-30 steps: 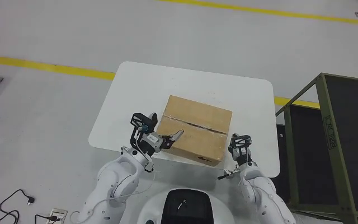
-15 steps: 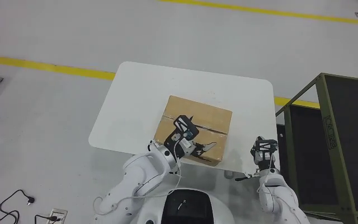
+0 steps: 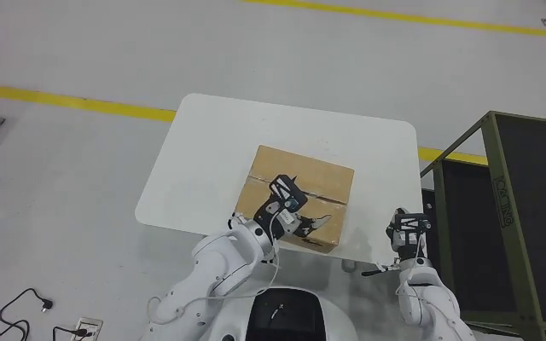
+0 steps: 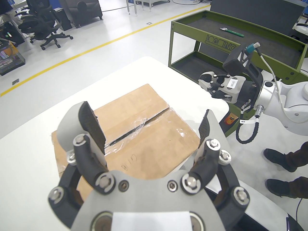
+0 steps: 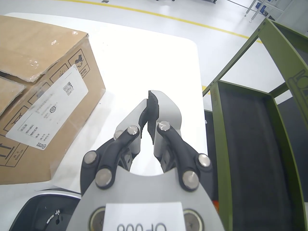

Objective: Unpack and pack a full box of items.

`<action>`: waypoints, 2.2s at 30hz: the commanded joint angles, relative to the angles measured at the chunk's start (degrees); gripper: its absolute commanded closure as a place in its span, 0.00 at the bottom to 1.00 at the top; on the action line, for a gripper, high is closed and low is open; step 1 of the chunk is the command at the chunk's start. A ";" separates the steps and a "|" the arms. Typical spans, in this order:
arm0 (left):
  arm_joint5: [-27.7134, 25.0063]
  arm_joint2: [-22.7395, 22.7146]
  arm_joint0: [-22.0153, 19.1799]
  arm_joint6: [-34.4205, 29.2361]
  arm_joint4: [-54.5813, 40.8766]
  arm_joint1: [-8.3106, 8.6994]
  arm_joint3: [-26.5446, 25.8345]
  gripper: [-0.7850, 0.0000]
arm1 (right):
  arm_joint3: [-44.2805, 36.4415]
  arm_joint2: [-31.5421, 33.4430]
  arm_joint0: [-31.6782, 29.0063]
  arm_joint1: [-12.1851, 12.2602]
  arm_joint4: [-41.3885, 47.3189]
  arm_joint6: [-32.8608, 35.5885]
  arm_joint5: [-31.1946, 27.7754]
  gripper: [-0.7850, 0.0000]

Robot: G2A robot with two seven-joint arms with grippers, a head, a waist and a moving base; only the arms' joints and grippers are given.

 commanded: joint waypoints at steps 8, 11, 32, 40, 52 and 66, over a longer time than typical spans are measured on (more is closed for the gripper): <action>2.45 5.77 -8.98 -1.41 2.91 -1.68 7.78 0.00 | -1.18 0.70 -0.69 -0.03 -1.25 0.01 0.68 1.00; 2.30 8.92 -12.00 -4.26 4.77 -2.44 10.82 0.00 | -1.52 1.12 -0.98 -0.06 -1.40 0.01 1.13 1.00; 5.61 15.95 -20.18 -16.31 10.73 -5.68 21.01 0.00 | -2.00 2.24 -2.05 -0.36 -2.72 0.24 2.37 1.00; 5.93 15.82 -19.77 -15.93 10.65 -5.66 21.13 0.00 | -2.05 1.93 -2.17 -0.48 -5.16 -0.14 3.18 1.00; 8.75 17.91 -21.88 -18.73 14.64 -7.37 24.51 0.00 | -2.11 1.85 -2.43 -0.68 -5.65 -0.21 2.71 1.00; 9.72 20.34 -25.21 -24.05 15.02 -10.28 30.70 0.54 | -1.79 2.58 -2.78 -0.87 -5.35 -0.25 2.53 1.00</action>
